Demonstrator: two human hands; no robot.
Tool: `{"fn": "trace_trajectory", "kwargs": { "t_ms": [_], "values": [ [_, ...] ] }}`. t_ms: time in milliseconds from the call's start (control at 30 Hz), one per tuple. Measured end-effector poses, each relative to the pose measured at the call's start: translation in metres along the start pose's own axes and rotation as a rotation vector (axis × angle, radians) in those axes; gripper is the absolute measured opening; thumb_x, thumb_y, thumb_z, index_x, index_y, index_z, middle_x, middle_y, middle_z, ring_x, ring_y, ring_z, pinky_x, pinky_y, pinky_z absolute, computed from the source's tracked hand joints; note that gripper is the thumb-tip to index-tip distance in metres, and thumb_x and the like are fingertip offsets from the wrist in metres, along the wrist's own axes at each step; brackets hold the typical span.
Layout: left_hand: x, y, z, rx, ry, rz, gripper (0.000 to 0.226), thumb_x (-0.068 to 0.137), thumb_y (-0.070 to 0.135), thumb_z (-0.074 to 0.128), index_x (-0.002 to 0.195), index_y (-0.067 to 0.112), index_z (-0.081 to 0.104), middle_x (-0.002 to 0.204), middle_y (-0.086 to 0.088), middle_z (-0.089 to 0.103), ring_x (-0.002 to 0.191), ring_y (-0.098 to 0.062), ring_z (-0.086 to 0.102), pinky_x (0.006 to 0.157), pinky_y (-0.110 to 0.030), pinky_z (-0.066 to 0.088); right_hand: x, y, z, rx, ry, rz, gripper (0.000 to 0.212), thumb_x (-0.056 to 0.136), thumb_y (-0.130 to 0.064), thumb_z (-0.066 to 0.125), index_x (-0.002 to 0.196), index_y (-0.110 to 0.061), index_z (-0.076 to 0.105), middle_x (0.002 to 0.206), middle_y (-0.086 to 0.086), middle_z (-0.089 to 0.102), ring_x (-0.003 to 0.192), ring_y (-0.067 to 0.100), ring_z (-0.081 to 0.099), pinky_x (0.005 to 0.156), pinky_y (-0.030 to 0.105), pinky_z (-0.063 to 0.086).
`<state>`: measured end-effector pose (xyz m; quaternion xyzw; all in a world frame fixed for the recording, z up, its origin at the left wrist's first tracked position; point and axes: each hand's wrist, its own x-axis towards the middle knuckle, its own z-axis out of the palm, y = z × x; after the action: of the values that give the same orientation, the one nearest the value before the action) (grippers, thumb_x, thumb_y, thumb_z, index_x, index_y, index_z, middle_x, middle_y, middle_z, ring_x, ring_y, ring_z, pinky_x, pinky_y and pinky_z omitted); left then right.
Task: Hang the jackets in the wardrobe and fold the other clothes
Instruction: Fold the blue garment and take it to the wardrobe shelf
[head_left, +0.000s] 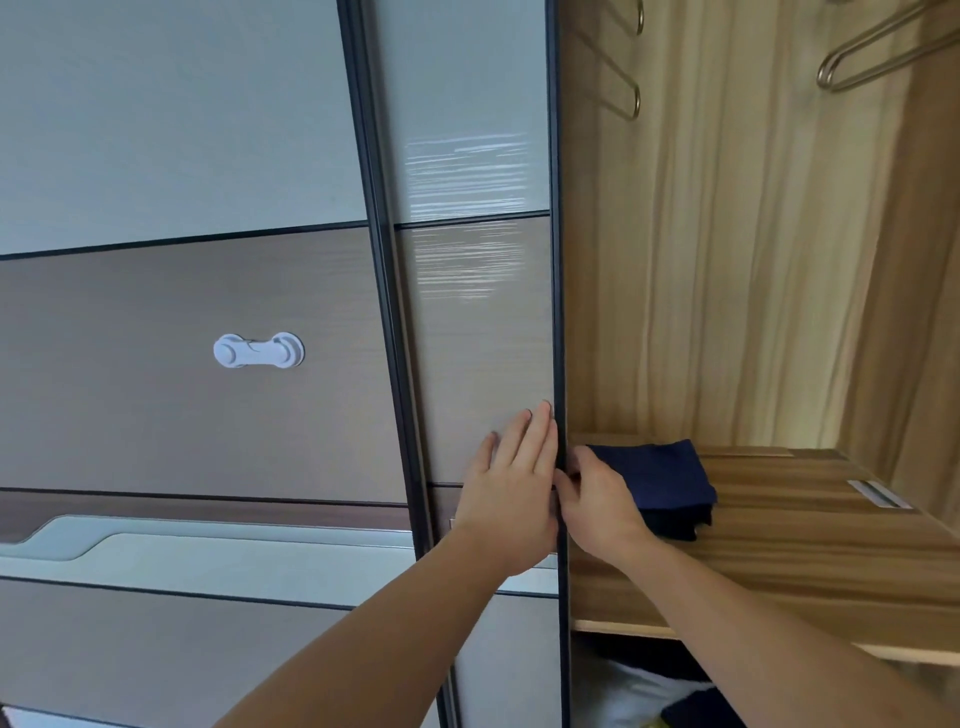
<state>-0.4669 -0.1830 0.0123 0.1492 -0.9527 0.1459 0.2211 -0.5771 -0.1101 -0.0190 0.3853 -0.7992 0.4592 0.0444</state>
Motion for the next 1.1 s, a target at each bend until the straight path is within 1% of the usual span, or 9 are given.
{"fn": "trace_trajectory", "kwargs": {
  "t_ms": [133, 200, 300, 433, 533, 667, 833, 1000, 1100],
  "values": [
    [0.01, 0.014, -0.001, -0.023, 0.037, 0.07, 0.079, 0.082, 0.04, 0.057, 0.15, 0.01, 0.031, 0.161, -0.008, 0.021, 0.143, -0.023, 0.019, 0.11, -0.049, 0.037, -0.004, 0.017, -0.021, -0.015, 0.031, -0.002, 0.015, 0.099, -0.027, 0.05, 0.112, -0.023, 0.056, 0.101, -0.008, 0.065, 0.091, 0.012, 0.063, 0.08, 0.034, 0.055],
    [0.017, 0.021, -0.004, -0.019, 0.05, 0.125, 0.08, 0.077, 0.037, 0.059, 0.148, 0.01, 0.034, 0.159, -0.007, 0.024, 0.14, -0.021, 0.021, 0.107, -0.049, 0.039, -0.007, 0.026, -0.033, -0.029, 0.052, -0.01, 0.01, 0.099, -0.024, 0.05, 0.107, -0.021, 0.056, 0.095, -0.007, 0.065, 0.087, 0.011, 0.063, 0.077, 0.032, 0.053],
    [0.029, 0.034, -0.012, 0.007, 0.067, 0.239, 0.075, 0.079, 0.033, 0.057, 0.148, 0.014, 0.032, 0.161, -0.006, 0.016, 0.142, -0.025, 0.017, 0.112, -0.053, 0.026, -0.013, 0.038, -0.054, -0.053, 0.087, -0.017, 0.009, 0.1, -0.02, 0.049, 0.106, -0.019, 0.056, 0.092, -0.005, 0.063, 0.086, 0.014, 0.062, 0.072, 0.025, 0.048],
    [0.046, 0.053, -0.025, 0.07, 0.108, 0.313, 0.069, 0.087, 0.032, 0.053, 0.15, 0.022, 0.027, 0.163, -0.003, 0.002, 0.148, -0.03, -0.003, 0.116, -0.057, -0.006, -0.021, 0.061, -0.085, -0.095, 0.13, 0.043, 0.03, 0.101, -0.02, 0.046, 0.127, -0.007, 0.053, 0.112, 0.0, 0.062, 0.101, 0.02, 0.062, 0.084, 0.025, 0.046],
    [0.062, 0.065, -0.03, 0.102, 0.155, 0.335, 0.07, 0.09, 0.031, 0.051, 0.152, 0.024, 0.022, 0.163, -0.003, -0.008, 0.147, -0.031, -0.015, 0.11, -0.057, -0.02, -0.025, 0.08, -0.111, -0.118, 0.156, 0.108, 0.022, 0.101, -0.022, 0.044, 0.114, -0.009, 0.057, 0.101, 0.008, 0.069, 0.087, 0.018, 0.065, 0.077, 0.03, 0.051],
    [0.082, 0.086, -0.033, 0.153, 0.141, 0.415, 0.075, 0.092, 0.03, 0.051, 0.154, 0.027, 0.009, 0.162, -0.003, -0.017, 0.146, -0.031, -0.022, 0.108, -0.058, -0.025, -0.031, 0.103, -0.145, -0.089, 0.209, 0.147, 0.018, 0.102, -0.02, 0.044, 0.113, -0.018, 0.057, 0.097, -0.003, 0.068, 0.086, 0.009, 0.064, 0.076, 0.023, 0.051],
    [0.106, 0.119, -0.031, 0.155, 0.13, 0.484, 0.083, 0.093, 0.026, 0.055, 0.155, 0.029, 0.0, 0.159, -0.001, -0.026, 0.144, -0.029, -0.027, 0.103, -0.054, -0.032, -0.033, 0.131, -0.178, -0.092, 0.273, 0.188, 0.016, 0.101, -0.02, 0.044, 0.109, -0.019, 0.058, 0.098, -0.005, 0.067, 0.09, 0.012, 0.064, 0.076, 0.021, 0.046],
    [0.127, 0.157, -0.032, 0.133, 0.146, 0.559, 0.077, 0.094, 0.028, 0.052, 0.155, 0.028, 0.005, 0.16, -0.002, -0.025, 0.145, -0.027, -0.027, 0.1, -0.051, -0.036, -0.036, 0.158, -0.21, -0.117, 0.334, 0.24, 0.014, 0.1, -0.016, 0.046, 0.098, -0.027, 0.055, 0.092, -0.005, 0.067, 0.091, 0.016, 0.066, 0.073, 0.022, 0.043],
    [0.14, 0.183, -0.032, 0.11, 0.167, 0.604, 0.076, 0.093, 0.027, 0.052, 0.155, 0.025, 0.009, 0.161, -0.003, -0.021, 0.145, -0.027, -0.025, 0.103, -0.051, -0.034, -0.04, 0.168, -0.231, -0.123, 0.491, 0.309, 0.012, 0.097, -0.016, 0.055, 0.108, -0.017, 0.06, 0.097, 0.002, 0.067, 0.089, 0.02, 0.064, 0.076, 0.024, 0.042]
  ]
}}
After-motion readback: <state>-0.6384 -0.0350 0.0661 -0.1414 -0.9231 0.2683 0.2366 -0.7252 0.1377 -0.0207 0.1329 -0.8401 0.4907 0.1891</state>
